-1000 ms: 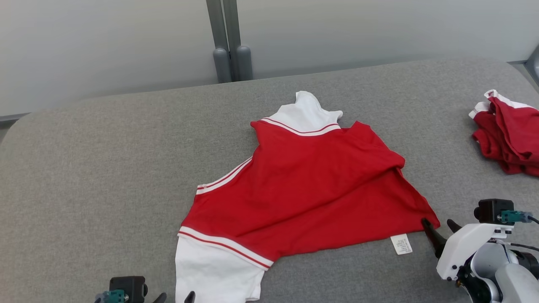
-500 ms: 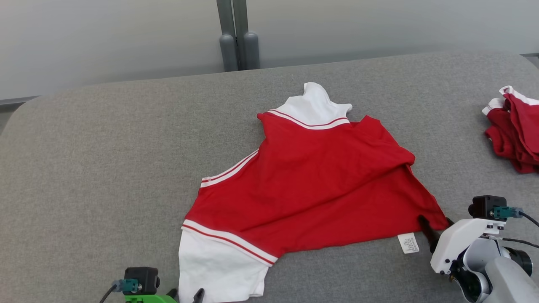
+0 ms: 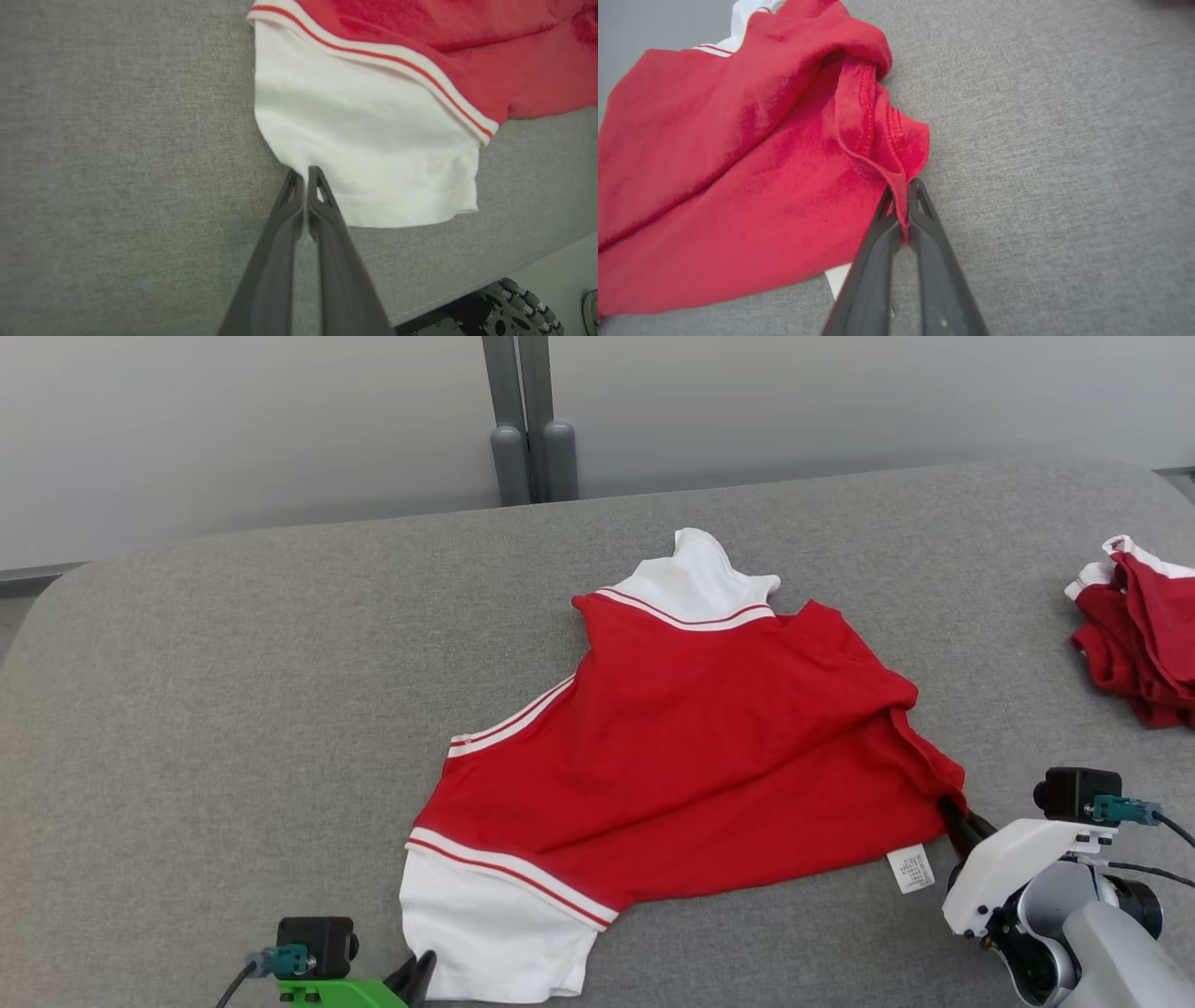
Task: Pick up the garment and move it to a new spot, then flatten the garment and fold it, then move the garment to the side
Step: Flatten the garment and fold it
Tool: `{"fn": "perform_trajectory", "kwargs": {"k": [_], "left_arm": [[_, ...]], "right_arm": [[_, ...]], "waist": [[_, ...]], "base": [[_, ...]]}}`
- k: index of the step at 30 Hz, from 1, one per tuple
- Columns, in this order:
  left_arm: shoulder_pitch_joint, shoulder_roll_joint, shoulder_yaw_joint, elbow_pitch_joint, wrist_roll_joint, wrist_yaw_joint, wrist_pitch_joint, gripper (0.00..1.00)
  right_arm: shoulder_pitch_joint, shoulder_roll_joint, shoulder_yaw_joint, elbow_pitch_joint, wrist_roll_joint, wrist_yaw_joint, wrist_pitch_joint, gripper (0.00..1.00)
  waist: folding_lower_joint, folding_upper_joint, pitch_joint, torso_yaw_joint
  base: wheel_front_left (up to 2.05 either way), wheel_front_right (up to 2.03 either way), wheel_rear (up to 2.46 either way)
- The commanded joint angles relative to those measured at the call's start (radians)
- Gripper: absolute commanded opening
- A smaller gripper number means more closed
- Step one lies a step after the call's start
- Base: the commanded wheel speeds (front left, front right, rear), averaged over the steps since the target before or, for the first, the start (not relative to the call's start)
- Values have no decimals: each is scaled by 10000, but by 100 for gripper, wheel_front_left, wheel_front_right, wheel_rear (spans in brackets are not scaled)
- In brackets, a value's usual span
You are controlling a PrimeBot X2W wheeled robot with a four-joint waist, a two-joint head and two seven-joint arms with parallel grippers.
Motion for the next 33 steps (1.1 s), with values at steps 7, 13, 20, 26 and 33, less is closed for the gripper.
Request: {"fn": "perform_trajectory", "kwargs": {"k": [7,13,20,26,33], "left_arm": [[-189,174,227,-570,90,-55,-595,0],[-1393,294,501,-1062,386,-143,-1109,0],[-4560,576,854,-171,454,-628,-1082,0],[-7927,883,978,1516,756,-939,-1179,0],[-11452,1345,776,2851,1213,-1114,-1492,0]], "right_arm": [[-40,-40,478,-1079,1051,4,-678,0],[-468,-193,605,-2335,2616,4,-1216,0],[-2611,-411,740,-2567,3864,4,-1569,0],[-5479,-571,988,-1720,4465,4,-1560,0],[-8609,-549,1620,-574,4808,4,-1617,0]], "waist": [[0,-1,-217,-31],[0,-1,13,14],[0,-1,1402,-12],[0,-1,2742,-18],[0,-1,3674,-20]], "base": [[0,0,0],[0,0,0],[0,0,0],[0,0,0],[0,0,0]]}}
